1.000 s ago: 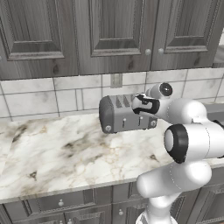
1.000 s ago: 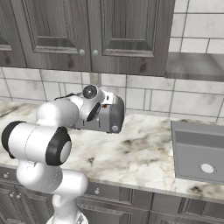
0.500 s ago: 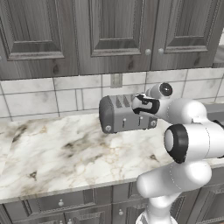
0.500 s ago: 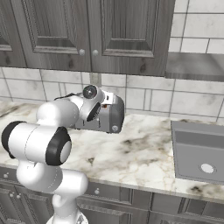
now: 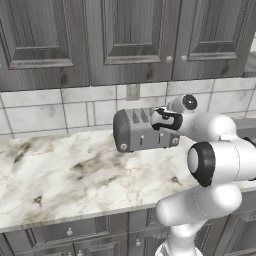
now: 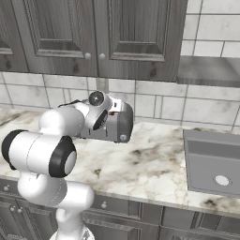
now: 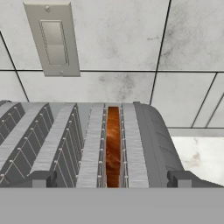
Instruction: Start the toaster. Once the lever pops up, take the bread to the plate on the dining counter.
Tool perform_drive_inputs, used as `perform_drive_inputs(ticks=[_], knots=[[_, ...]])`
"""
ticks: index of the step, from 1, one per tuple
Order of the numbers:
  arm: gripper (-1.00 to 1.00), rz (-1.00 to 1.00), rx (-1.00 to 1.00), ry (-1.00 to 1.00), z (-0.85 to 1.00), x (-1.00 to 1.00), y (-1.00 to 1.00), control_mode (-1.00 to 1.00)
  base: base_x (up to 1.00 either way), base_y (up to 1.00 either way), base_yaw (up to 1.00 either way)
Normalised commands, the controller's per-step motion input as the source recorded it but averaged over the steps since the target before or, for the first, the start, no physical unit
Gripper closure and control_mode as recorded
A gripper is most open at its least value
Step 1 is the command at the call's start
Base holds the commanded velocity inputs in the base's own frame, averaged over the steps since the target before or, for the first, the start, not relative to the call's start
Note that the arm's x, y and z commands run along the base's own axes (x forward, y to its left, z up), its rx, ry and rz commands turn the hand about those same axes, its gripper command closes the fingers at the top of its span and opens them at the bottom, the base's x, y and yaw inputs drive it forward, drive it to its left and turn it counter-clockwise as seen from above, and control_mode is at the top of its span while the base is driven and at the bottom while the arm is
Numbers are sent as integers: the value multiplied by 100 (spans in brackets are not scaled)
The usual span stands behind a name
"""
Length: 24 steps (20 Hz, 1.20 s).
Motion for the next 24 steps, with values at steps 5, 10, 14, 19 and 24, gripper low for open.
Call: perform_drive_inputs(ticks=[5, 10, 14, 19, 24], knots=[[-100, 0, 0, 0, 0, 0, 0, -100, 0, 0, 0], [-100, 0, 0, 0, 0, 6, 0, -100, 0, 0, 0], [-100, 0, 0, 0, 0, 19, 0, -100, 0, 0, 0], [-100, 0, 0, 0, 0, 21, 0, -100, 0, 0, 0], [-100, 0, 1, 1, -3, 11, 0, -100, 0, 0, 0]])
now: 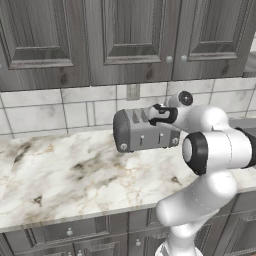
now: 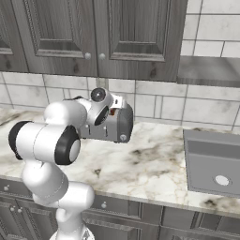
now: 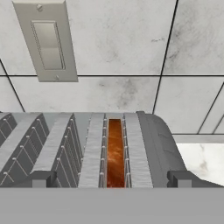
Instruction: Start the toaster. Once the lever pops up, take the bread to the plate on the dining counter.
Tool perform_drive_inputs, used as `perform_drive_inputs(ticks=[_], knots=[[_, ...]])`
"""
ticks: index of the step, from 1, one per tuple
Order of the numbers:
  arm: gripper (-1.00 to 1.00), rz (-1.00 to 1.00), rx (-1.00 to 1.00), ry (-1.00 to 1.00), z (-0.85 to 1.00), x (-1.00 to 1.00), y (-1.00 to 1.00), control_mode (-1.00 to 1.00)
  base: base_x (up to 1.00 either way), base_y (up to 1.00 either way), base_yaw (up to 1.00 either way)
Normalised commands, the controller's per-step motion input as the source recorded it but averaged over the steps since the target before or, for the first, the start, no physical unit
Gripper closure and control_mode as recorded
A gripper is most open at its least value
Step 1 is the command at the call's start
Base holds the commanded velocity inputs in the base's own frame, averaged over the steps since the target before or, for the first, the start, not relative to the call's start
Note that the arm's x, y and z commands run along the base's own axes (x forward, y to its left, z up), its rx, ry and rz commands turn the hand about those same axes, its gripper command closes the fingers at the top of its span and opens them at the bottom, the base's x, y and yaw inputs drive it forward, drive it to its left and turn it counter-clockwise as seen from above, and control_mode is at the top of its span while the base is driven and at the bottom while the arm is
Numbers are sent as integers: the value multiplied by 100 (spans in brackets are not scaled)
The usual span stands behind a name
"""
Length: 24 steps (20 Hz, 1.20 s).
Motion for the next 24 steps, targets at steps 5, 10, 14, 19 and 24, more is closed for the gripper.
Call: perform_drive_inputs(ticks=[5, 10, 14, 19, 24], knots=[[-100, 0, 3, 4, -10, 4, 0, -100, 0, 0, 0], [-100, 0, 3, 5, -15, 2, -4, -100, 0, 0, 0], [-100, 0, 2, 2, -8, 2, -5, -100, 0, 0, 0], [-100, 0, 0, 0, 0, 11, -1, -100, 0, 0, 0], [-100, 0, 0, 0, -1, 14, 0, -100, 0, 0, 0]])
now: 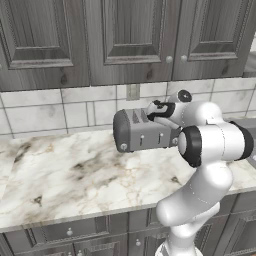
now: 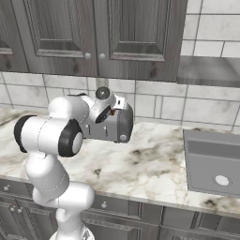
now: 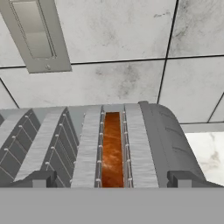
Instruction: Start the toaster. Once the lever pops up, take the bread to the plate on the dining counter.
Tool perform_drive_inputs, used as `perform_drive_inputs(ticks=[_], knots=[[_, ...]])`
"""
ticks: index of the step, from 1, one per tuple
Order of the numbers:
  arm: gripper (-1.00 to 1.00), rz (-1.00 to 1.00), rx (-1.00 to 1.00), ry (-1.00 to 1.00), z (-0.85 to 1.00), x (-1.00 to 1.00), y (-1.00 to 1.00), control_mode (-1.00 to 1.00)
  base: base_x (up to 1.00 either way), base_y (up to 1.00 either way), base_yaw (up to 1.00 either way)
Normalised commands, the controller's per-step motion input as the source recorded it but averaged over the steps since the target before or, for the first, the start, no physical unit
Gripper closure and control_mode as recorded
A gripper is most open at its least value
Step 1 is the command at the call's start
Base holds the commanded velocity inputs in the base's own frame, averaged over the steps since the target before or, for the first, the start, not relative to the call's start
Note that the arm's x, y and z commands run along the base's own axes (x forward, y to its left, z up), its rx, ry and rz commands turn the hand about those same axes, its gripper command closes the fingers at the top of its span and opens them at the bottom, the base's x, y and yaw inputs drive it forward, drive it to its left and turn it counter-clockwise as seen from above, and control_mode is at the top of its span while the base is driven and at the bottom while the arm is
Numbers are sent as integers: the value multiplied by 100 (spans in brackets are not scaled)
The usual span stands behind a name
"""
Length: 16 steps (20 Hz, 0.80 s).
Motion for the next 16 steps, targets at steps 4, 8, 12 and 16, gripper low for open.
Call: perform_drive_inputs(ticks=[4, 8, 12, 16], knots=[[-100, 0, 0, 0, -4, 10, 0, -100, 0, 0, 0], [-100, 0, 0, 0, -8, 1, 0, -100, 0, 0, 0], [-100, 0, 0, 0, -10, 0, 0, -100, 0, 0, 0], [-100, 0, 0, 1, -10, 0, 0, -100, 0, 0, 0]])
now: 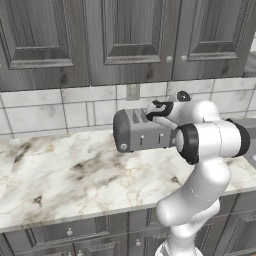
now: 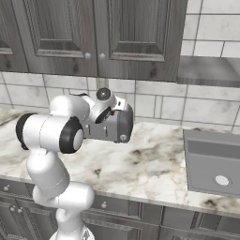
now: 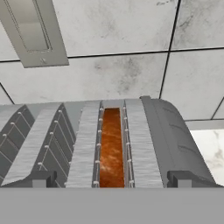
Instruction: Start the toaster. Once the lever pops up, take the bread to the plate on the dining counter.
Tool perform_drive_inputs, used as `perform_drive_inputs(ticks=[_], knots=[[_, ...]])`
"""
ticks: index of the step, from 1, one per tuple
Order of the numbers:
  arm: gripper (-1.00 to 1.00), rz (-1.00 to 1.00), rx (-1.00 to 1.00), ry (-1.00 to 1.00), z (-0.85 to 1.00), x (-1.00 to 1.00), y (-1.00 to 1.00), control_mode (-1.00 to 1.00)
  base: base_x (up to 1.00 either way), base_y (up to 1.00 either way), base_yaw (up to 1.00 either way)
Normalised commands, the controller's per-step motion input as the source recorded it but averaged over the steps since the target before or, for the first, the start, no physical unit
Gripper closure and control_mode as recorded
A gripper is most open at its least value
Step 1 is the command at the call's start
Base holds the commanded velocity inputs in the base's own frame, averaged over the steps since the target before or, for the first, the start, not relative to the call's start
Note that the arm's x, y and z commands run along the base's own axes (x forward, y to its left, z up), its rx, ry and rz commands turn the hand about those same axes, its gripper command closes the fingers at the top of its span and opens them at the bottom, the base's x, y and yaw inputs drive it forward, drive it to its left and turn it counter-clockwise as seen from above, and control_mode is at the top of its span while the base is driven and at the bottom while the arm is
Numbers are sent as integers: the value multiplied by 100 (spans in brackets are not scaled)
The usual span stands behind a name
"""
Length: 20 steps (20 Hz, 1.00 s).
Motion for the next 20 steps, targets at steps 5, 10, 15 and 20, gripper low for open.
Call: perform_drive_inputs(ticks=[5, 10, 15, 20], knots=[[-100, 0, 0, 1, -8, 0, 0, -100, 0, 0, 0], [-100, 0, 0, 1, -7, 0, 0, -100, 0, 0, 0], [-100, 0, 0, 3, 0, 0, 0, -100, 0, 0, 0], [-100, 0, 0, 9, 0, 0, 0, -100, 0, 0, 0]])
